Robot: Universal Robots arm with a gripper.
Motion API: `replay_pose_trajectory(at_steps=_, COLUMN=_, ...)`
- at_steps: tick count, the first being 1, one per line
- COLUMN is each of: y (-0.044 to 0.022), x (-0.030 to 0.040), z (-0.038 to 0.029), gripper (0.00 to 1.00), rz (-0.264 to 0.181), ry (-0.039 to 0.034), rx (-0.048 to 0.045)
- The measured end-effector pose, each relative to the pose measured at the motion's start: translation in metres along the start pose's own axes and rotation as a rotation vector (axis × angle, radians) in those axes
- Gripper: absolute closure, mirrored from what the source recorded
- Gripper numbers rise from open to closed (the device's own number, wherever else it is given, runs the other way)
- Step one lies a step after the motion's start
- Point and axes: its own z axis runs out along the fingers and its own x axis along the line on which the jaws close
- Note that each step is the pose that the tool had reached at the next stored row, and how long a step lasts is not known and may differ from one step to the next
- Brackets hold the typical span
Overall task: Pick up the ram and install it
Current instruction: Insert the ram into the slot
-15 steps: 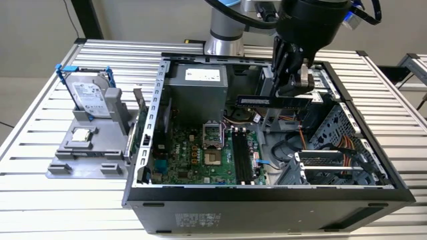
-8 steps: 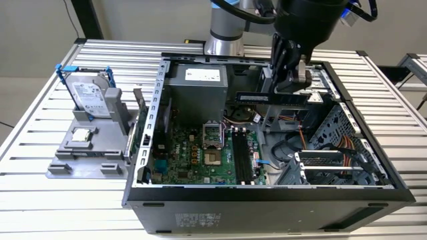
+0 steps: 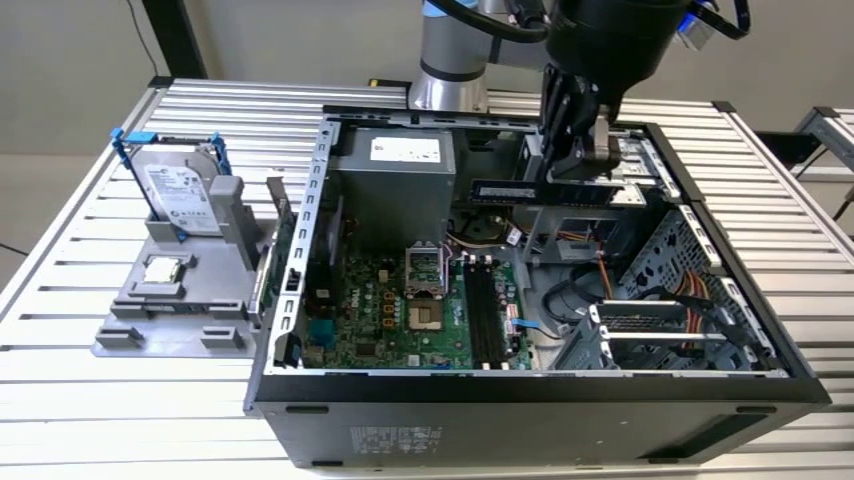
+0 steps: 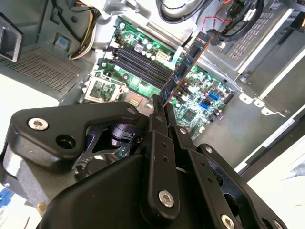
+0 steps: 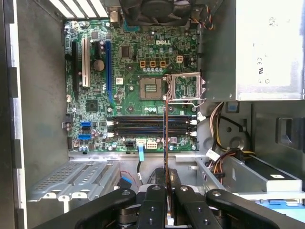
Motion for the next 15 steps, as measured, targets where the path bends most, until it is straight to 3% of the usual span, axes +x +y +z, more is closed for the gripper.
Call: replay_pose_trajectory(at_steps=15, y=0.0001, x=-0.0009, z=0.0000, gripper=1.00, rz=0.008, ry=-0.0001, rx=0.0000)
